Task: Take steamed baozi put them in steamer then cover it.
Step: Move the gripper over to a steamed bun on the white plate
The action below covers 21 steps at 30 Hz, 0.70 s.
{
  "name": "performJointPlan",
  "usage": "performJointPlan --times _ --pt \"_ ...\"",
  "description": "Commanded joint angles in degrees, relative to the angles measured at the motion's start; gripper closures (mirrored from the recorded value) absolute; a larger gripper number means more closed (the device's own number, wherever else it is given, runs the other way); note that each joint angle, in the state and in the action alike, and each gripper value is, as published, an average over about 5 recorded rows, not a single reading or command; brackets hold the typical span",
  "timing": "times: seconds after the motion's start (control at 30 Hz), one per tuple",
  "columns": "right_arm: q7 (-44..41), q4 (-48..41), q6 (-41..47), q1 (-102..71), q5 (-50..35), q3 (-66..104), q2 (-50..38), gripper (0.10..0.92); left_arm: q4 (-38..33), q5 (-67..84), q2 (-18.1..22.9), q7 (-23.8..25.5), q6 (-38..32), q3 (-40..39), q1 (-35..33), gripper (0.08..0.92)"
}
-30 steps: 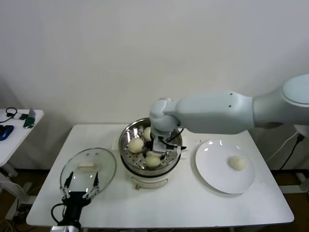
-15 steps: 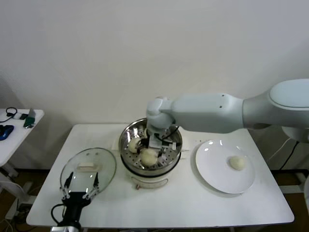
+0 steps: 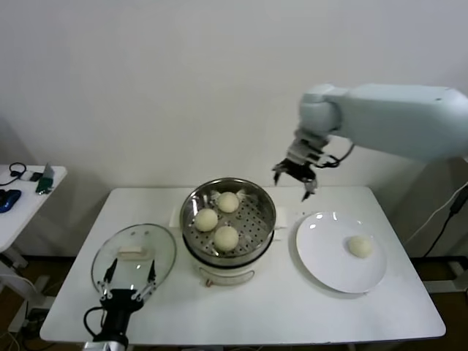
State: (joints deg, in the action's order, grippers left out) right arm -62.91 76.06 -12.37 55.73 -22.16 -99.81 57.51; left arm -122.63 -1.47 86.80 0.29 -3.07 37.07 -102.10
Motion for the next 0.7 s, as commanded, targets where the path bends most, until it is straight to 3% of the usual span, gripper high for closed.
performJointPlan --times 0.03,0.37,0.7 --pt "0.7 -2.0 12.0 -2.0 -1.9 -6.6 -21.0 0.203 0.1 -0.1 0.0 0.1 0.1 -0.1 0.2 0.177" --pt "2.9 -9.3 13.3 -27.0 11.9 12.1 -25.6 0.203 0.4 0.2 0.1 0.1 0.1 0.5 0.1 0.177" --pt "4.2 -18.9 13.1 -41.8 16.9 25.7 -22.3 0.203 1.3 0.0 0.3 0.1 0.2 0.4 0.3 0.177"
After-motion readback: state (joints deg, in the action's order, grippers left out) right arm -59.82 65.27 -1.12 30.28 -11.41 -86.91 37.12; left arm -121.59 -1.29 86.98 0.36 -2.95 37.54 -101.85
